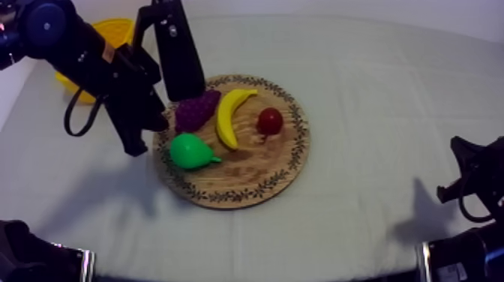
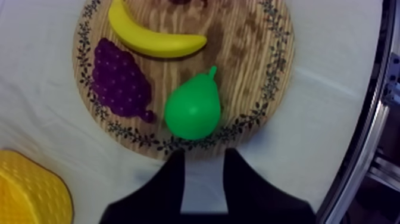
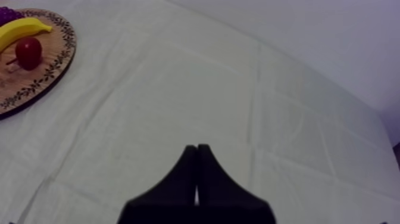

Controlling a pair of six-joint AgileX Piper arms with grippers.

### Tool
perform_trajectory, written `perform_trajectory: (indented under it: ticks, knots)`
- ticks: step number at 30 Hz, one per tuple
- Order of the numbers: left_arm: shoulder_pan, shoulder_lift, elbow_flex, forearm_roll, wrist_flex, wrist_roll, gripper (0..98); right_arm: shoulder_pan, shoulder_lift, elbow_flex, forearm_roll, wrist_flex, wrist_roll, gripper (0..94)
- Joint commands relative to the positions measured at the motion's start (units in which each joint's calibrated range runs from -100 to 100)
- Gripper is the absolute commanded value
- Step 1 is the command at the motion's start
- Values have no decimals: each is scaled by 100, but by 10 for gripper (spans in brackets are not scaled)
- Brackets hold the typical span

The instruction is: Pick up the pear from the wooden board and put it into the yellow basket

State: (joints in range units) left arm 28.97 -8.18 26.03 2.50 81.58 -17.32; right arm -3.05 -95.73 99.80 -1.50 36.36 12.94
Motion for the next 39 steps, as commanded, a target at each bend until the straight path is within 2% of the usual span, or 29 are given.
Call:
perform_trajectory:
  ticks: [1, 9, 15, 23, 28, 32, 39]
  knots:
    - [1, 35, -25, -9, 21, 3, 346, -2, -3, -2, 1, 2, 2, 4]
    - [-50, 181, -32, -28, 81, -47, 534, -2, -3, -2, 1, 2, 2, 4]
    - [-54, 268, -186, -35, 357, -121, 668, -2, -3, -2, 1, 2, 2, 4]
    - [0, 348, -378, -38, 582, -92, 748, -2, -3, -2, 1, 2, 2, 4]
    - [13, 513, -317, -21, 588, -20, 850, -2, -3, -2, 1, 2, 2, 4]
    - [15, 777, -176, -10, 427, 0, 936, -2, -3, -2, 1, 2, 2, 4]
    - [58, 1378, -114, -25, 94, -21, 969, -2, -3, -2, 1, 2, 2, 4]
